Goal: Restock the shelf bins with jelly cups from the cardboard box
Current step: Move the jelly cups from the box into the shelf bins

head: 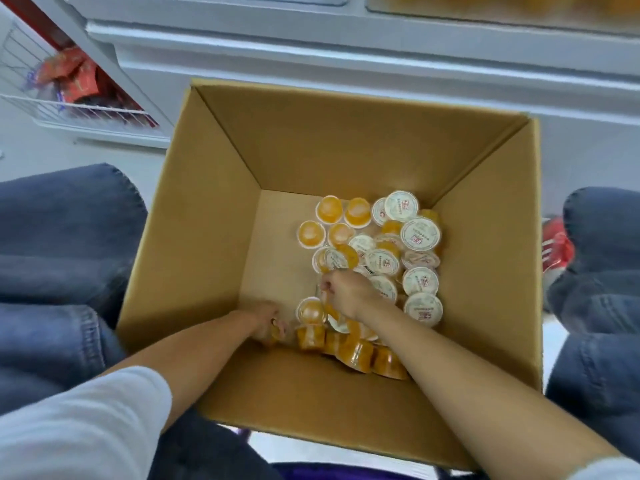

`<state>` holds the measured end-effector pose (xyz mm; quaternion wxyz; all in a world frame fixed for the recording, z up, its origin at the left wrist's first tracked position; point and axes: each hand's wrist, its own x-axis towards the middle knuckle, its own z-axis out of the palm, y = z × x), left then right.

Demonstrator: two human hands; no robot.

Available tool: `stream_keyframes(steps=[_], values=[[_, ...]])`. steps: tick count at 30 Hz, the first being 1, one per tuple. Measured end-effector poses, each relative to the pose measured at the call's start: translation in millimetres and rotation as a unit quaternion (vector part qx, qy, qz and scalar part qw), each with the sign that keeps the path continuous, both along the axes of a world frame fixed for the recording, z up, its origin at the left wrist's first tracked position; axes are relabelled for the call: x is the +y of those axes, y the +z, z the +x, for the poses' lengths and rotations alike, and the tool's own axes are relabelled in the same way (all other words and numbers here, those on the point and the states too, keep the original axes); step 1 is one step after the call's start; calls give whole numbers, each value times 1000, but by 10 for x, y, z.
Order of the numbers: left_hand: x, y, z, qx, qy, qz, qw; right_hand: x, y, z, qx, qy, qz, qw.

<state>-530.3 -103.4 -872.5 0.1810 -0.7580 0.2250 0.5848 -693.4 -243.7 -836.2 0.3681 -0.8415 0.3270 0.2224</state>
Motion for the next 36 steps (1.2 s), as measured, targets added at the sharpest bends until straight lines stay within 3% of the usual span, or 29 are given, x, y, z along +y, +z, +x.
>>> stream_keyframes(steps=[2,5,9,13,16,18,21,24,26,28,32,36], values=[[-32,-124,-72,26,-9,-65,997,-60,-37,-25,-2,-43,2,999],[-27,-199,-230,9,194,-73,978,-204,-34,-98,-8,-113,5,994],[-109,-129,-128,-42,108,-50,992,-364,15,-166,-33,-193,10,981],[-384,156,16,-43,214,-150,964,-426,121,-179,-57,-216,-9,975],[-680,430,113,23,370,-223,901,-479,278,-127,-95,-252,-8,963],[-893,745,93,59,361,-263,893,-555,458,-69,-138,-272,-10,952],[-1204,1281,19,116,404,-317,850,-672,881,-26,-204,-242,-27,948],[-1446,1868,-96,270,500,-300,766,-771,1354,-25,-268,-197,-84,939],[-1589,2168,-183,321,490,-319,745,-841,1616,-24,-318,-175,-103,926],[-1697,2464,-265,330,444,-354,754,-932,1884,-36,-345,-178,-139,911],[-1912,2954,-266,259,344,-435,791,-1104,2456,-32,-366,-207,-225,879],[-2113,3465,-253,145,274,-534,787,-1208,2892,8,-410,-228,-275,839]])
